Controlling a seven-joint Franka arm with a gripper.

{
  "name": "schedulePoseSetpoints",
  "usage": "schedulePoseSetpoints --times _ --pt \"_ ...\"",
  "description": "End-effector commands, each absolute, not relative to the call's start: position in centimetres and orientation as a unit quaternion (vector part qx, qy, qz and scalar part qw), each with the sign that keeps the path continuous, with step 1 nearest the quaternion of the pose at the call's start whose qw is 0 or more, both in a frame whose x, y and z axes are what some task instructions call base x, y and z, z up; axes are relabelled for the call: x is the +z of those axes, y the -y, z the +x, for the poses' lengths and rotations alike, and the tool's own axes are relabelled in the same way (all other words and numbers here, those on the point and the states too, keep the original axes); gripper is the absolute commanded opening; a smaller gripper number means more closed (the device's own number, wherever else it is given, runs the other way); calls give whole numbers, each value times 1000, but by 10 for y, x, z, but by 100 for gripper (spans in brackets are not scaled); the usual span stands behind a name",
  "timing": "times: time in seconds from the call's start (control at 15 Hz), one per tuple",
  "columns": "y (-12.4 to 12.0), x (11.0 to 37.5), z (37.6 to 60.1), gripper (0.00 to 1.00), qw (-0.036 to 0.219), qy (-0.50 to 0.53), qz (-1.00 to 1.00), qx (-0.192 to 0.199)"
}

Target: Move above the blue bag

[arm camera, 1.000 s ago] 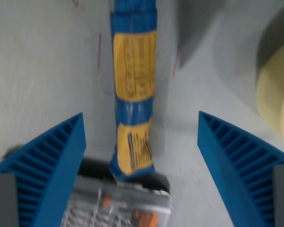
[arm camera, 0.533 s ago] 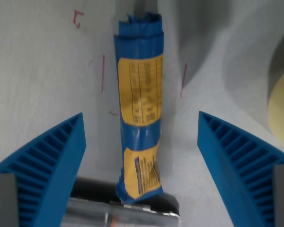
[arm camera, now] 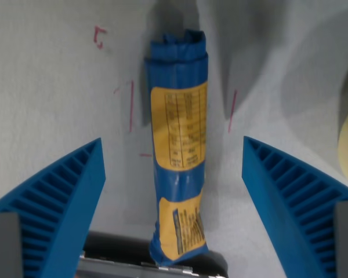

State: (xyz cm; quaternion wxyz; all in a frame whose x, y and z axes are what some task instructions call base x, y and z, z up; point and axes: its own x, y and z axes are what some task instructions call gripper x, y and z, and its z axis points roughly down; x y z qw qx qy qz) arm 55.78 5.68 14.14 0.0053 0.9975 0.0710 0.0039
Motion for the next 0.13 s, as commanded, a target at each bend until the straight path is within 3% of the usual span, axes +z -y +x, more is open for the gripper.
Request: schedulePoseSetpoints --times 0.07,0.13 --pt "-61 140 565 100 58 -59 997 -3" --pt "-61 140 565 100 58 -59 997 -3"
